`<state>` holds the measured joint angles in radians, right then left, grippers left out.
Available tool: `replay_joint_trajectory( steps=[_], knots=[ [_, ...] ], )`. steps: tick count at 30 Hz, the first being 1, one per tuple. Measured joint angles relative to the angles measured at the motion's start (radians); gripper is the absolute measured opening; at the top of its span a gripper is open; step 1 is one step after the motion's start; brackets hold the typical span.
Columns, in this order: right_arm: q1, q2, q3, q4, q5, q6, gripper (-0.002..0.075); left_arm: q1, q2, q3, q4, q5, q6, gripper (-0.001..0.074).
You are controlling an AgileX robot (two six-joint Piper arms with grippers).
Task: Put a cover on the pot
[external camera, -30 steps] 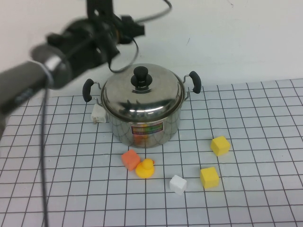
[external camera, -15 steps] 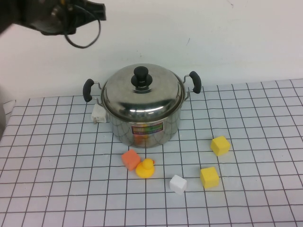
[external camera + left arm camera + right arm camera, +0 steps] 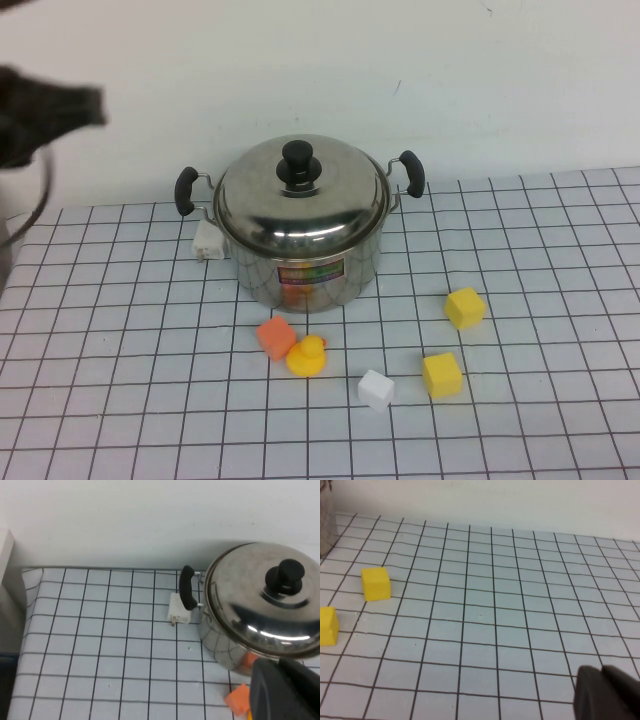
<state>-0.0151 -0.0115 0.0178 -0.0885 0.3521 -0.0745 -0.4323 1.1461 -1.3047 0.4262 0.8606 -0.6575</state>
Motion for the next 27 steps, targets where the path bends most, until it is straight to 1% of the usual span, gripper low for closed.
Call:
replay_joint_trajectory(
  steps=[6, 9, 14, 20, 25, 27],
  knots=[
    [0.000, 0.000, 0.000, 0.000, 0.000, 0.000, 0.0009, 0.000, -0.212, 0.187, -0.020, -0.019, -0.012, -0.0001],
    [0.000, 0.000, 0.000, 0.000, 0.000, 0.000, 0.0009, 0.000, -0.294, 0.251, -0.027, -0.011, -0.012, -0.0001],
    [0.000, 0.000, 0.000, 0.000, 0.000, 0.000, 0.0009, 0.000, -0.376, 0.292, -0.057, 0.034, -0.010, -0.0001],
    [0.000, 0.000, 0.000, 0.000, 0.000, 0.000, 0.0009, 0.000, -0.387, 0.296, -0.066, 0.089, -0.010, -0.0001],
    [0.000, 0.000, 0.000, 0.000, 0.000, 0.000, 0.0009, 0.000, -0.392, 0.301, -0.068, 0.095, -0.010, -0.0001],
    [0.000, 0.000, 0.000, 0.000, 0.000, 0.000, 0.0009, 0.000, -0.420, 0.326, -0.058, 0.072, -0.010, -0.0001]
  ],
)
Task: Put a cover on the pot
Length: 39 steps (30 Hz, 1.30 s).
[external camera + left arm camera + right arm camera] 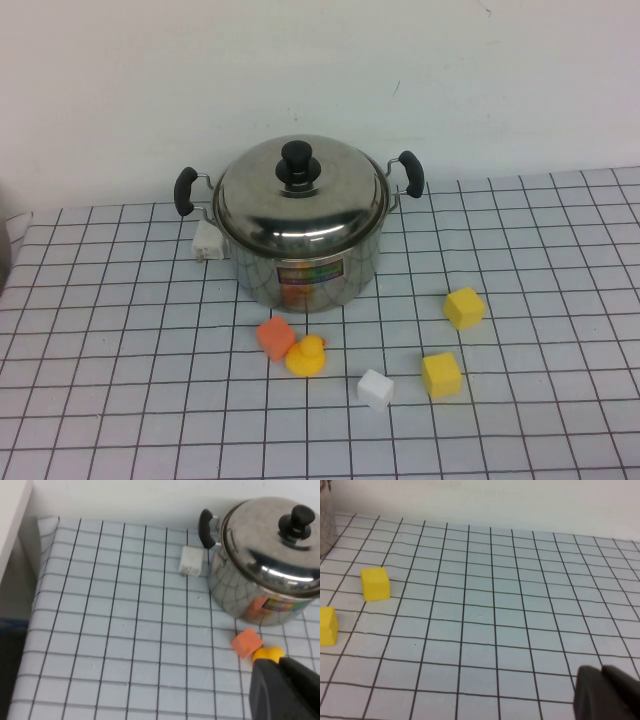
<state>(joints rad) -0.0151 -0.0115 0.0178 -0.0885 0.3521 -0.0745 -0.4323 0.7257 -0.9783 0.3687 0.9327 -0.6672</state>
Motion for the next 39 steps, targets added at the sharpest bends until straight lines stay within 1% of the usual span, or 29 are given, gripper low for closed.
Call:
replay_joint_trajectory(
  steps=[2, 5, 7, 12, 14, 16, 19, 24, 27, 29, 33, 39],
  knots=[
    [0.000, 0.000, 0.000, 0.000, 0.000, 0.000, 0.0009, 0.016, -0.049, 0.048, -0.008, -0.047, -0.002, -0.0001],
    [0.000, 0.000, 0.000, 0.000, 0.000, 0.000, 0.0009, 0.078, -0.158, 0.154, -0.035, -0.156, -0.024, -0.0001],
    [0.000, 0.000, 0.000, -0.002, 0.000, 0.000, 0.0009, 0.126, -0.249, 0.245, -0.054, -0.268, -0.039, -0.0001],
    [0.000, 0.000, 0.000, -0.002, 0.000, 0.000, 0.0009, 0.242, -0.444, 0.536, -0.098, -0.560, -0.075, -0.0001],
    [0.000, 0.000, 0.000, -0.002, 0.000, 0.000, 0.0009, 0.281, -0.505, 0.632, -0.126, -0.640, -0.097, -0.0001],
    [0.000, 0.000, 0.000, -0.002, 0.000, 0.000, 0.0009, 0.314, -0.560, 0.713, -0.139, -0.686, -0.119, -0.0001],
    [0.000, 0.000, 0.000, -0.002, 0.000, 0.000, 0.0009, 0.338, -0.636, 0.810, -0.149, -0.695, -0.151, -0.0001],
    [0.000, 0.000, 0.000, -0.002, 0.000, 0.000, 0.0009, 0.342, -0.721, 0.924, -0.156, -0.691, -0.167, -0.0001],
    [0.000, 0.000, 0.000, -0.002, 0.000, 0.000, 0.0009, 0.341, -0.734, 0.978, -0.156, -0.691, -0.169, -0.0001],
    [0.000, 0.000, 0.000, -0.002, 0.000, 0.000, 0.0009, 0.339, -0.734, 0.999, -0.156, -0.689, -0.171, -0.0001],
    [0.000, 0.000, 0.000, -0.002, 0.000, 0.000, 0.0009, 0.339, -0.736, 0.997, -0.170, -0.617, -0.176, -0.0001],
    [0.000, 0.000, 0.000, -0.002, 0.000, 0.000, 0.0009, 0.339, -0.738, 0.993, -0.174, -0.595, -0.158, -0.0001]
  ],
)
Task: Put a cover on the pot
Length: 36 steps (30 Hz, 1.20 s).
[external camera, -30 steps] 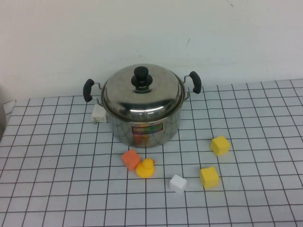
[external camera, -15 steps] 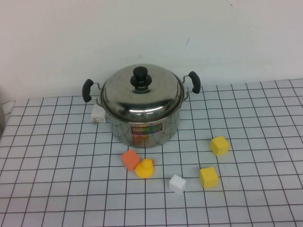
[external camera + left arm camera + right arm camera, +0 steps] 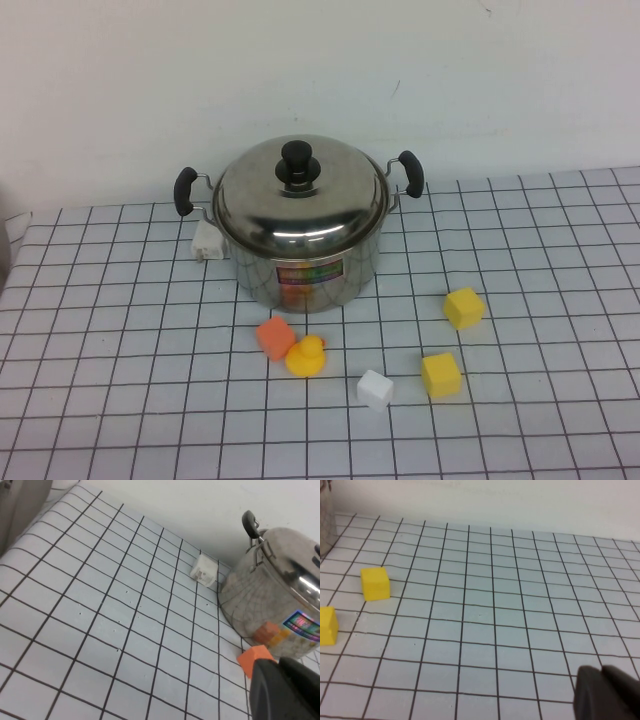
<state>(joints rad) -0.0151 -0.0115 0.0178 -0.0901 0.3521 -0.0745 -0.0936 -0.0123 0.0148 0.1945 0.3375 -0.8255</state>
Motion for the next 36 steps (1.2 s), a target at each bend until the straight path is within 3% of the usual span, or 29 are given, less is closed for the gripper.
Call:
replay_joint_trajectory(
  steps=[5, 13, 36],
  knots=[
    [0.000, 0.000, 0.000, 0.000, 0.000, 0.000, 0.0009, 0.000, 0.000, 0.000, -0.030, 0.000, 0.092, -0.0001],
    [0.000, 0.000, 0.000, 0.000, 0.000, 0.000, 0.0009, 0.000, 0.000, 0.000, -0.309, 0.000, 0.510, -0.0001],
    [0.000, 0.000, 0.000, 0.000, 0.000, 0.000, 0.0009, 0.008, 0.000, 0.000, -0.354, 0.000, 0.576, -0.0001]
  ],
)
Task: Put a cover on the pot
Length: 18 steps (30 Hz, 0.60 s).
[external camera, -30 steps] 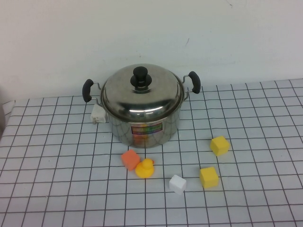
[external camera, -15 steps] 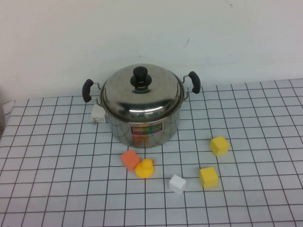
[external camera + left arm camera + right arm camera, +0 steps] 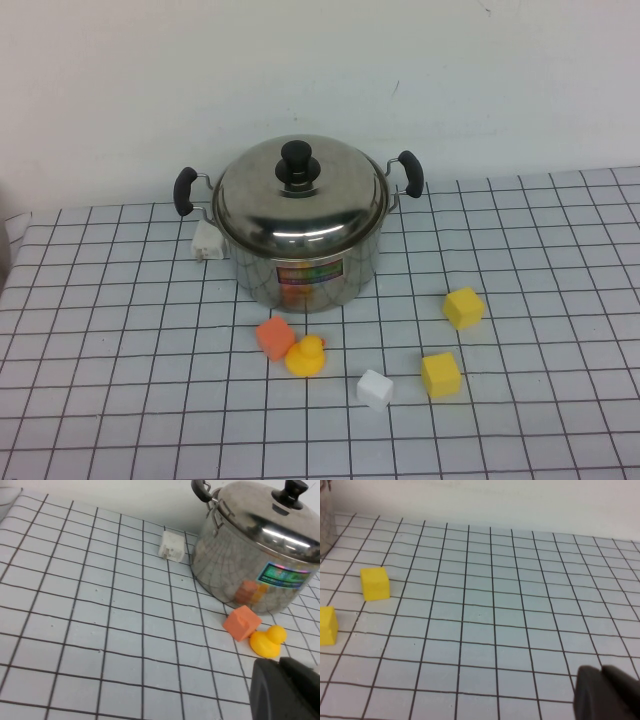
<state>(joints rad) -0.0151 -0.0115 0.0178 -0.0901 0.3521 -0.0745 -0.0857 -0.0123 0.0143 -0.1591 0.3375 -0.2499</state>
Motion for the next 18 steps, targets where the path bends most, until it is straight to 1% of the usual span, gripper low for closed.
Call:
replay_joint_trajectory(
  steps=[7, 14, 18],
  knots=[
    [0.000, 0.000, 0.000, 0.000, 0.000, 0.000, 0.0009, 0.103, 0.000, 0.000, 0.000, 0.000, 0.023, -0.0002],
    [0.000, 0.000, 0.000, 0.000, 0.000, 0.000, 0.0009, 0.114, 0.000, 0.000, 0.000, 0.000, 0.180, -0.0001],
    [0.000, 0.000, 0.000, 0.000, 0.000, 0.000, 0.0009, 0.114, 0.000, 0.000, 0.000, 0.000, 0.225, -0.0001]
  ],
)
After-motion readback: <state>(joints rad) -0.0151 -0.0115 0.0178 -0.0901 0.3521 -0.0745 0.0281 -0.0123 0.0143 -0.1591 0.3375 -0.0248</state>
